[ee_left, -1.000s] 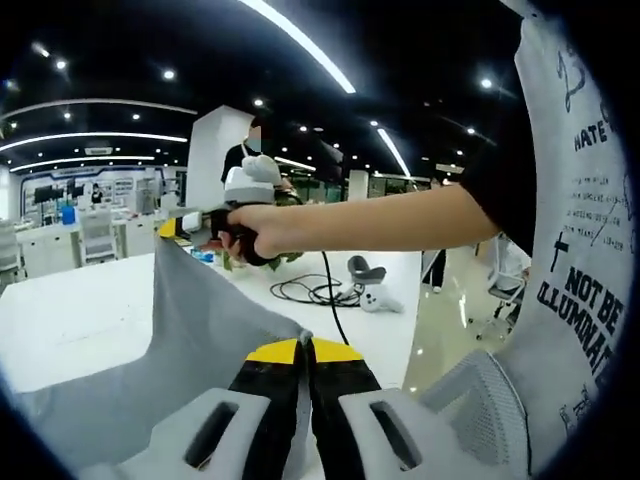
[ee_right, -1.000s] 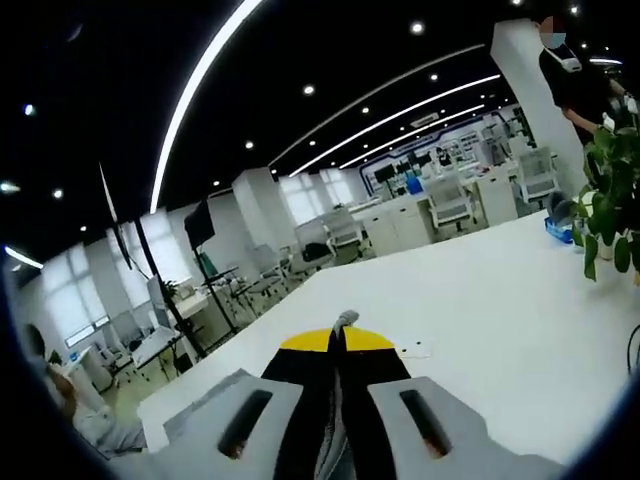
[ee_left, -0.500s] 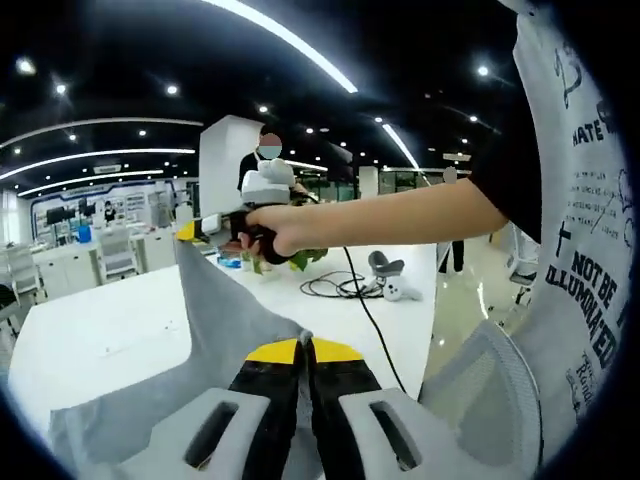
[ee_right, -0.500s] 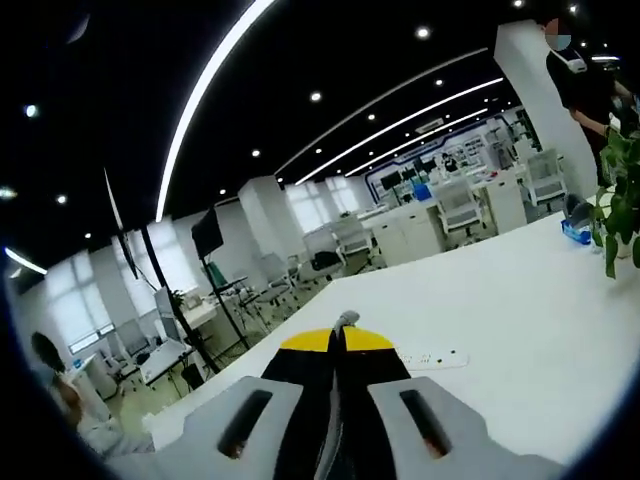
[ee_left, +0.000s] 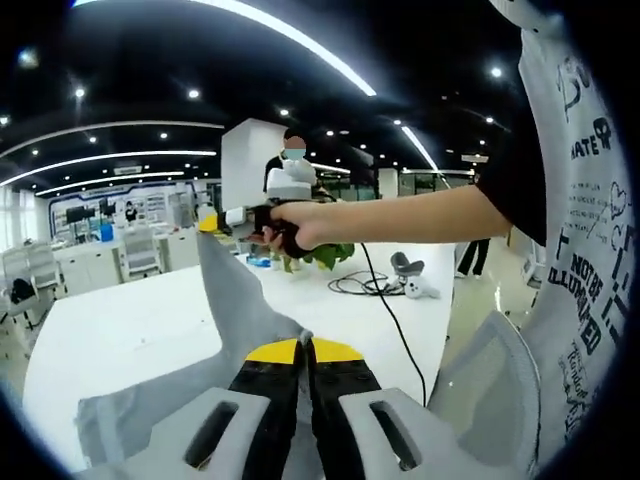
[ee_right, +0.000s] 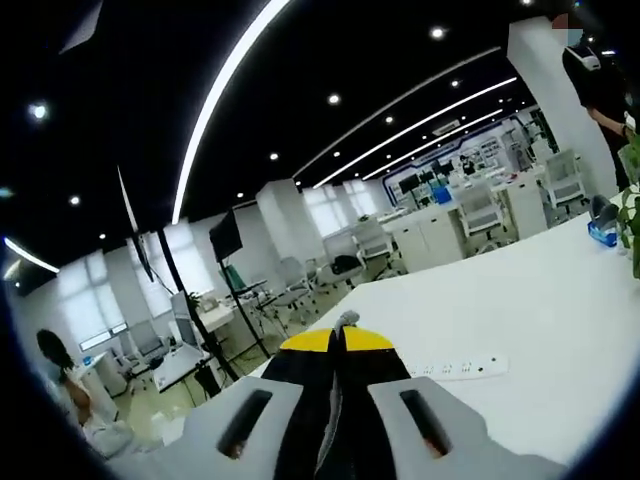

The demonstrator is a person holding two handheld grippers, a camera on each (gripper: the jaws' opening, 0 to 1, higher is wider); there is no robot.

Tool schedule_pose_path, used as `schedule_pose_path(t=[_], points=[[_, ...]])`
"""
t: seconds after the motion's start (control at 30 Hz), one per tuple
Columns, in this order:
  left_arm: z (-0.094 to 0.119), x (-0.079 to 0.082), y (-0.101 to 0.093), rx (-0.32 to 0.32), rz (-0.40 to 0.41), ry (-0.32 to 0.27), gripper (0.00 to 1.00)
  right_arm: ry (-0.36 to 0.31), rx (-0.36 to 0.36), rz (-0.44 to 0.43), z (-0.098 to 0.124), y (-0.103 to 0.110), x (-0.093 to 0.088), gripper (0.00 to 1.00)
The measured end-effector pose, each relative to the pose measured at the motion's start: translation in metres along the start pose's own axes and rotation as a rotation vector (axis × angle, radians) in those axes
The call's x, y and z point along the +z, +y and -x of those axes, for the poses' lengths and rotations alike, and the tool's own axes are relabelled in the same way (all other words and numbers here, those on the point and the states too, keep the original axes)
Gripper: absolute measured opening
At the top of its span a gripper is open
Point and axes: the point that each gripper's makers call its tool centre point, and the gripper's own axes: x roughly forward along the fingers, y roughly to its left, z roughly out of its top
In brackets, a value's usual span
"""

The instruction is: Fold the towel on the table until its edges align and the towel forms a compact rectangular stack.

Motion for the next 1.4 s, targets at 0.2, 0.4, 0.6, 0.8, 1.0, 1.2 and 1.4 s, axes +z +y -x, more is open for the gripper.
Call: schedule_pose_path(t=[0.2,0.4,0.6,0.8,1.0,1.2,1.4], points=[[0.019,-0.002,0.020,0.054,0.017,-0.007,0.02,0.008,0.038,0.001,-0.019,0.024,-0.004,0.00],[0.041,-0.007,0.040,0.115,0.039,-0.008,0.02,0.016,0.070,0.005,-0.034,0.044,-0.007,0.00],[0.062,-0.012,0.054,0.188,0.052,-0.003,0.02,0.031,0.116,0.007,-0.049,0.066,-0.014,0.00],[0.078,-0.019,0.064,0.246,0.070,0.002,0.02,0.045,0.149,0.014,-0.063,0.085,-0.023,0.00],[0.092,-0.034,0.075,0.306,0.092,0.022,0.02,0.062,0.154,0.007,-0.074,0.092,-0.036,0.00],[0.105,-0.049,0.081,0.347,0.131,0.038,0.02,0.083,0.176,0.022,-0.085,0.104,-0.049,0.00],[0.115,-0.050,0.086,0.374,0.150,0.028,0.02,0.106,0.190,0.024,-0.094,0.112,-0.061,0.00]])
